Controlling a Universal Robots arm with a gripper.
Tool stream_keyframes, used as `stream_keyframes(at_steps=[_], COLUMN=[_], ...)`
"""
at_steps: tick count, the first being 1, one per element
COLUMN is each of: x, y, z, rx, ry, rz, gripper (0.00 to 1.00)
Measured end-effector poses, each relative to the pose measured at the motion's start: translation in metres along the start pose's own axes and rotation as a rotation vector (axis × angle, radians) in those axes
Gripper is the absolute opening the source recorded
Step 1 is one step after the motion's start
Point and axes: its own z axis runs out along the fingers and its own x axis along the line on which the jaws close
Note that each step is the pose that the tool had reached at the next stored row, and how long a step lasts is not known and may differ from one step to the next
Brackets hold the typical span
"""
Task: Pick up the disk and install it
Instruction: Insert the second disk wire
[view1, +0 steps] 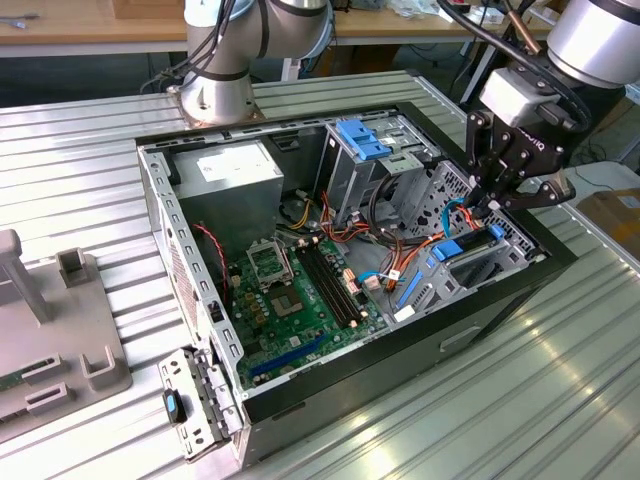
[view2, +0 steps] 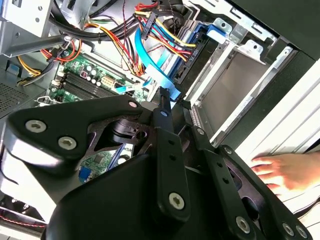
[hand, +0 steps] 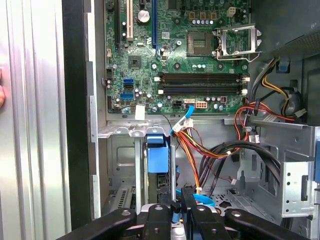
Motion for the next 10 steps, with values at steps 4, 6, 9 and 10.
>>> stream_keyframes(at_steps=[4,6,9,10], x=[0.0001,0.0001,0.0011,0.0026], y=[0.0015,0.0037,0.0043,0.0044], z=[0.0,-0.0001,-0.0002,-0.0003], rx=[0.0,0.0,0.0,0.0], ry=[-0.0001,-0.0001,0.0,0.0], rz=[0.0,0.0,0.0,0.0], gripper=[0.24,0.24,0.24,0.24])
